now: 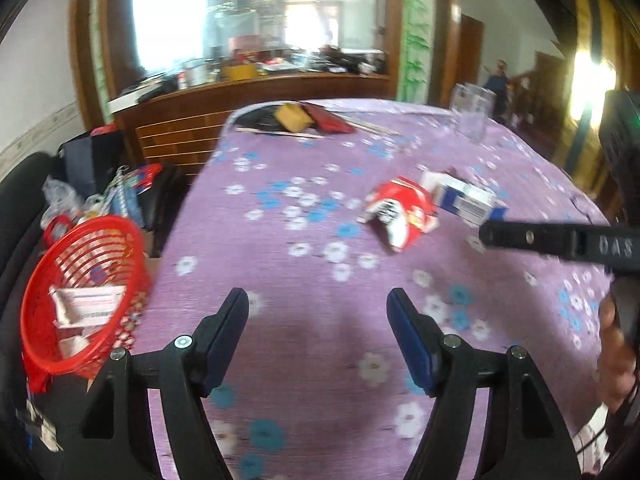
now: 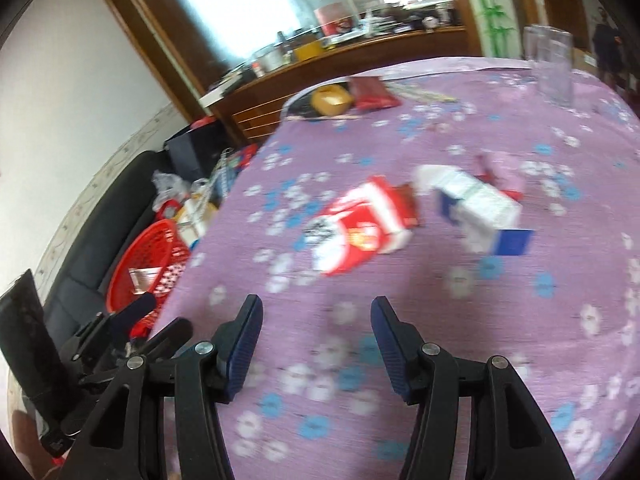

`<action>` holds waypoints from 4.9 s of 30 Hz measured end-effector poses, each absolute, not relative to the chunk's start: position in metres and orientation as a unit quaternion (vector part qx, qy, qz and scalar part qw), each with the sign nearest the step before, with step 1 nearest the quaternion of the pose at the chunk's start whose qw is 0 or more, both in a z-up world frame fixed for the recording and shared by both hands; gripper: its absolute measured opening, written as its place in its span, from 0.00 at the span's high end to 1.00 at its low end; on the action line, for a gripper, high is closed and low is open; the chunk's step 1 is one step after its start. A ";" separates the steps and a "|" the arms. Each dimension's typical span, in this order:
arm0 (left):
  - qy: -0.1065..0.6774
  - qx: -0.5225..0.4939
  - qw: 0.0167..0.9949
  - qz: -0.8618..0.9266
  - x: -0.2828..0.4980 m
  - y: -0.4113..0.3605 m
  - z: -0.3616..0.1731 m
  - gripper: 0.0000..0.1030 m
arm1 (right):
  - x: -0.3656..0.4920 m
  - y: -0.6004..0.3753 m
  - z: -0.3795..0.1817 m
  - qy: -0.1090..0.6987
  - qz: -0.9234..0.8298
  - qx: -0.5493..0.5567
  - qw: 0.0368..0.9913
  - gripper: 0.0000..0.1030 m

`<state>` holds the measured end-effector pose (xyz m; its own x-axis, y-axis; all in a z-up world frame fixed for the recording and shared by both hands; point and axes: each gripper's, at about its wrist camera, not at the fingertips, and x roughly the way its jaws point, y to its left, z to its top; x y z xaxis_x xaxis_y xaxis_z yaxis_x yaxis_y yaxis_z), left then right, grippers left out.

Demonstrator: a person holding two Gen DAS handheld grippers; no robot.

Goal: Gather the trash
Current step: 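Grasp the red carton with the left gripper while the right grasps the white medicine box, then lift the red carton and medicine box above the table with both grippers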

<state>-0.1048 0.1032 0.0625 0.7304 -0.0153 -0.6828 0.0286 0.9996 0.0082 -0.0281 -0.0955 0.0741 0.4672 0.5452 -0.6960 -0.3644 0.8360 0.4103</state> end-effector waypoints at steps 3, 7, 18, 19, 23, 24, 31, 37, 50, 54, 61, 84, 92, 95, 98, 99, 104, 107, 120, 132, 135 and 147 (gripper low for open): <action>0.377 0.017 0.925 -0.034 -0.100 0.087 0.061 0.31 | -0.019 -0.123 0.079 0.436 0.244 0.091 0.861 0.41; 0.385 0.025 0.921 -0.051 -0.097 0.072 0.059 0.31 | 0.007 -0.141 0.090 0.428 0.231 0.054 0.872 0.41; 0.394 0.052 0.915 -0.061 -0.086 0.057 0.063 0.30 | 0.092 -0.135 0.058 0.458 0.245 -0.024 0.854 0.40; 0.396 0.052 0.915 -0.061 -0.083 0.057 0.064 0.30 | 0.094 -0.131 0.054 0.458 0.238 -0.042 0.855 0.40; 0.400 0.055 0.913 -0.056 -0.069 0.057 0.066 0.30 | 0.094 -0.121 0.047 0.447 0.236 -0.079 0.859 0.41; 0.401 0.056 0.913 -0.054 -0.063 0.057 0.066 0.30 | 0.094 -0.118 0.045 0.445 0.238 -0.087 0.859 0.42; 0.410 0.079 0.908 -0.045 -0.025 0.048 0.065 0.30 | 0.097 -0.117 0.031 0.441 0.244 -0.094 0.859 0.61; 0.424 0.111 0.897 -0.049 0.013 0.031 0.052 0.25 | 0.093 -0.143 0.044 0.421 0.248 -0.033 0.872 0.62; 0.456 0.128 0.878 -0.066 0.049 0.015 0.014 0.43 | 0.093 -0.159 0.048 0.417 0.249 0.006 0.874 0.61; 0.446 0.109 0.887 -0.056 0.033 0.021 0.020 0.65 | 0.092 -0.158 0.050 0.414 0.250 0.006 0.875 0.61; 0.440 0.048 0.895 -0.049 0.007 0.041 0.022 0.79 | 0.088 -0.158 0.051 0.408 0.248 0.004 0.879 0.61; 0.343 0.009 0.939 0.004 -0.087 0.047 0.045 0.79 | -0.037 -0.152 0.089 0.359 0.212 0.042 0.908 0.62; 0.324 0.016 0.946 0.021 -0.101 0.046 0.051 0.79 | -0.078 -0.148 0.085 0.353 0.190 0.037 0.915 0.62; 0.325 0.022 0.945 0.027 -0.104 0.045 0.049 0.79 | -0.081 -0.146 0.081 0.359 0.191 0.038 0.913 0.62; 0.324 0.024 0.945 0.028 -0.107 0.046 0.049 0.79 | -0.082 -0.142 0.081 0.362 0.194 0.036 0.911 0.62; 0.321 0.025 0.946 0.030 -0.108 0.046 0.049 0.79 | -0.082 -0.140 0.081 0.361 0.194 0.034 0.912 0.61; 0.311 0.034 0.949 0.046 -0.113 0.050 0.049 0.79 | -0.086 -0.131 0.085 0.359 0.196 0.025 0.912 0.61; 0.310 0.037 0.949 0.050 -0.114 0.051 0.048 0.79 | -0.086 -0.127 0.084 0.363 0.198 0.022 0.910 0.61; 0.315 0.039 0.947 0.055 -0.111 0.055 0.045 0.78 | -0.085 -0.119 0.082 0.370 0.205 0.015 0.906 0.61; 0.316 0.039 0.946 0.055 -0.110 0.055 0.045 0.78 | -0.083 -0.116 0.079 0.373 0.207 0.015 0.904 0.61; 0.316 0.039 0.946 0.056 -0.110 0.056 0.044 0.78 | -0.083 -0.116 0.079 0.373 0.207 0.016 0.904 0.61; 0.316 0.036 0.946 0.055 -0.112 0.060 0.042 0.78 | -0.084 -0.114 0.079 0.374 0.209 0.015 0.903 0.61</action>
<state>-0.1115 0.0598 0.0420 0.7939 0.1276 -0.5945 -0.0825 0.9913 0.1025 -0.0838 -0.1138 0.0786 0.6326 0.3888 -0.6698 -0.3660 0.9123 0.1838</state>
